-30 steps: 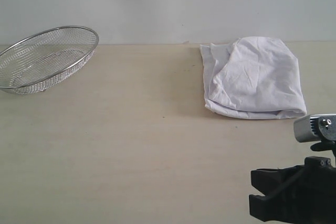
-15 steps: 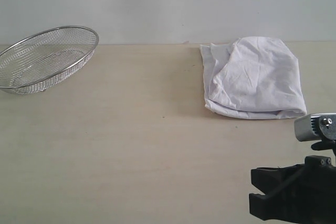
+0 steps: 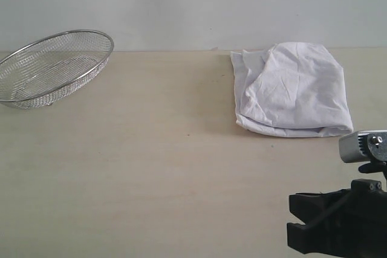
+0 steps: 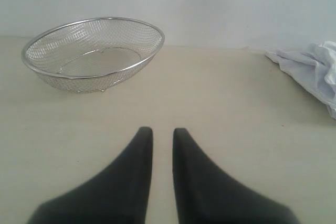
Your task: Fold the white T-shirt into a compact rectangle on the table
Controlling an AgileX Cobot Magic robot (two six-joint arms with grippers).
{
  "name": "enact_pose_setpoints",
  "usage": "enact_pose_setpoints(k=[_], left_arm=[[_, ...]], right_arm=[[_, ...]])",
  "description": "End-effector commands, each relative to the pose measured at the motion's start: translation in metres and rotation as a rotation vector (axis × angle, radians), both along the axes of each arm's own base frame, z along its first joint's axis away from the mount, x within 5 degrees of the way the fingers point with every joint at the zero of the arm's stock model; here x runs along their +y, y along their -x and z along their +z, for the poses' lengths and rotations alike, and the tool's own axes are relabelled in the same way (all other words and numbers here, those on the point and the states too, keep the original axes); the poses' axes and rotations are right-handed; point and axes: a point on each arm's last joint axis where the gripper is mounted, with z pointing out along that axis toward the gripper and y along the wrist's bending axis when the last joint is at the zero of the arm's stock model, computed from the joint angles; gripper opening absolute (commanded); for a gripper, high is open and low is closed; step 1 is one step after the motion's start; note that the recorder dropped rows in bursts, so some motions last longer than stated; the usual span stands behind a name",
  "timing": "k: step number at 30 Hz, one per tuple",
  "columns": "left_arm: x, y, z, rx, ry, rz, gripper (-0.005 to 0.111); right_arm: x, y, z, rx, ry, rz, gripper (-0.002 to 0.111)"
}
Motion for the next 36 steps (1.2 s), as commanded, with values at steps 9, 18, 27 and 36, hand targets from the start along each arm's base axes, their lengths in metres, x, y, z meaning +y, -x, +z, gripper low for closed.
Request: enact_pose_setpoints(k=[9, 18, 27, 36], left_arm=[[0.000, 0.000, -0.001, 0.005, 0.004, 0.006, 0.014], [0.000, 0.000, -0.001, 0.005, 0.004, 0.006, 0.014], [0.000, 0.000, -0.001, 0.005, 0.004, 0.006, 0.014], [0.000, 0.000, -0.001, 0.005, 0.004, 0.006, 0.014]], right_arm=[[-0.014, 0.007, 0.018, -0.123, 0.003, 0.012, 0.000], [-0.058, 0.047, 0.063, -0.493, -0.002, -0.148, 0.000], [-0.068, 0.067, 0.066, -0.621, 0.011, -0.240, 0.000], [-0.075, 0.063, 0.031, -0.586, -0.050, -0.345, 0.000]])
